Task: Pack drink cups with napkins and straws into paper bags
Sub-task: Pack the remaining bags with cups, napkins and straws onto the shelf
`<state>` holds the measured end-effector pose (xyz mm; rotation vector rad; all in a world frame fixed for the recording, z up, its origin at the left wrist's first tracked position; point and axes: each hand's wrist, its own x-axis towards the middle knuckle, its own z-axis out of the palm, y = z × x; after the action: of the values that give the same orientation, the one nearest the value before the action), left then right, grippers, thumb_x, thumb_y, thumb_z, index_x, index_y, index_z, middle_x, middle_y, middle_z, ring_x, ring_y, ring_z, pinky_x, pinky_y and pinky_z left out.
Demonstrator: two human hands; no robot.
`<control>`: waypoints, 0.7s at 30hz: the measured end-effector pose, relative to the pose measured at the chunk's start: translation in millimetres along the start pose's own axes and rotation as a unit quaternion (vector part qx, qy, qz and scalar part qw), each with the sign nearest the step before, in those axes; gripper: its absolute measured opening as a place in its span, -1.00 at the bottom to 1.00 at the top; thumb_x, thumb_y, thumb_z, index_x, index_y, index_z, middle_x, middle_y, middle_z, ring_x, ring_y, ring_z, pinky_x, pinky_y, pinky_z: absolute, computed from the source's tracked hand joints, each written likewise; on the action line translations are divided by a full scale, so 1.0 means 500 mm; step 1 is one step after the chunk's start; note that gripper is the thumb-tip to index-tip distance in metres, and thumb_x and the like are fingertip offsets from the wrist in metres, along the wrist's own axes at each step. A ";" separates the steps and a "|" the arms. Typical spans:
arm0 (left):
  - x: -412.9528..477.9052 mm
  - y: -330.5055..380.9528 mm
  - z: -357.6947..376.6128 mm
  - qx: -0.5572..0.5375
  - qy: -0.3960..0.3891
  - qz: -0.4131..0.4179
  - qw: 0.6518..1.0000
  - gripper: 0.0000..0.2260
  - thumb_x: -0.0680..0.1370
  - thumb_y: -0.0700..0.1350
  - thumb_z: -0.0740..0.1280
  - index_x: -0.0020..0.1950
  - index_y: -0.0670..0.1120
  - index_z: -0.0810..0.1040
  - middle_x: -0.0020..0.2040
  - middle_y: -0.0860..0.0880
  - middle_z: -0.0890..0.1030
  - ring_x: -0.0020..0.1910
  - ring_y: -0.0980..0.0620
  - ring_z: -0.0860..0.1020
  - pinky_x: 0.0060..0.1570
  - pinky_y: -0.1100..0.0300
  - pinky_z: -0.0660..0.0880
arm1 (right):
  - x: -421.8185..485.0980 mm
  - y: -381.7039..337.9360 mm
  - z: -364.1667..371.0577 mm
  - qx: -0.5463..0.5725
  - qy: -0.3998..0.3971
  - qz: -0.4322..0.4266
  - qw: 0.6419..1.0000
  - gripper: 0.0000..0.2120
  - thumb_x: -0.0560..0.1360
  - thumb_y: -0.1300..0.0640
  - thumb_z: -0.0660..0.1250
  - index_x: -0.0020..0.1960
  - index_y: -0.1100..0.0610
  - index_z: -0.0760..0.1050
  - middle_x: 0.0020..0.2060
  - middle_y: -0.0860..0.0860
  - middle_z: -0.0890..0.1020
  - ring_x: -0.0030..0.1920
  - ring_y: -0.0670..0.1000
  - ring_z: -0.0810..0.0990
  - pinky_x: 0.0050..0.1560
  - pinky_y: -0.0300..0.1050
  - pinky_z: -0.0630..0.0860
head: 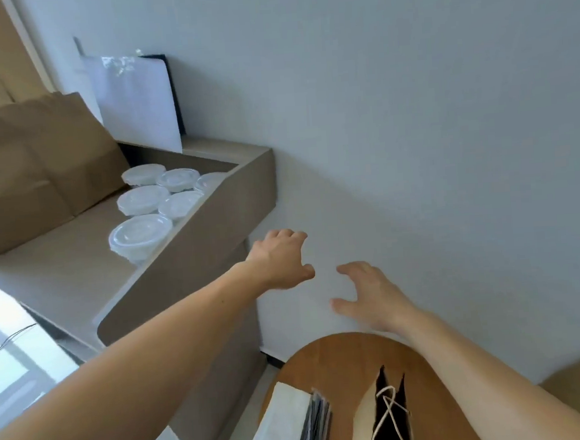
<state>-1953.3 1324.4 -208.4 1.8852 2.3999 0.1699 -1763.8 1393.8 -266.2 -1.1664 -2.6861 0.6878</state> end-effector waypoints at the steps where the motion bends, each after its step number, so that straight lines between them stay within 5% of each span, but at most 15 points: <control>1: 0.001 -0.026 -0.037 -0.001 0.021 -0.004 1.000 -0.35 0.52 0.13 0.29 0.56 -0.01 0.19 0.50 -0.06 0.31 0.46 -0.12 0.25 0.34 -0.07 0.30 | 0.021 -0.033 -0.017 -0.005 0.009 -0.013 1.000 -0.29 0.52 -0.25 0.30 0.55 -0.01 0.18 0.52 -0.07 0.22 0.51 -0.01 0.16 0.44 -0.05 0.20; 9: -0.046 -0.330 -0.235 -0.029 0.146 -0.091 0.985 -0.39 0.50 0.09 0.31 0.53 0.02 0.26 0.49 -0.04 0.34 0.46 -0.12 0.26 0.31 -0.05 0.32 | 0.194 -0.339 -0.084 -0.024 0.093 -0.145 0.985 -0.38 0.51 -0.17 0.36 0.48 0.06 0.33 0.43 -0.04 0.38 0.44 -0.03 0.31 0.39 -0.13 0.26; 21: -0.082 -0.705 -0.223 -0.049 0.092 -0.226 0.968 -0.35 0.51 0.12 0.32 0.55 0.01 0.19 0.49 -0.03 0.30 0.45 -0.10 0.25 0.23 -0.02 0.39 | 0.504 -0.668 0.011 -0.112 0.023 -0.160 0.981 -0.33 0.48 -0.26 0.32 0.48 0.04 0.31 0.42 0.02 0.37 0.36 0.08 0.41 0.26 0.03 0.41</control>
<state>-2297.8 1198.1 -147.1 1.2842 2.8074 0.4341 -2159.8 1373.9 -132.7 -0.7474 -2.8707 0.3120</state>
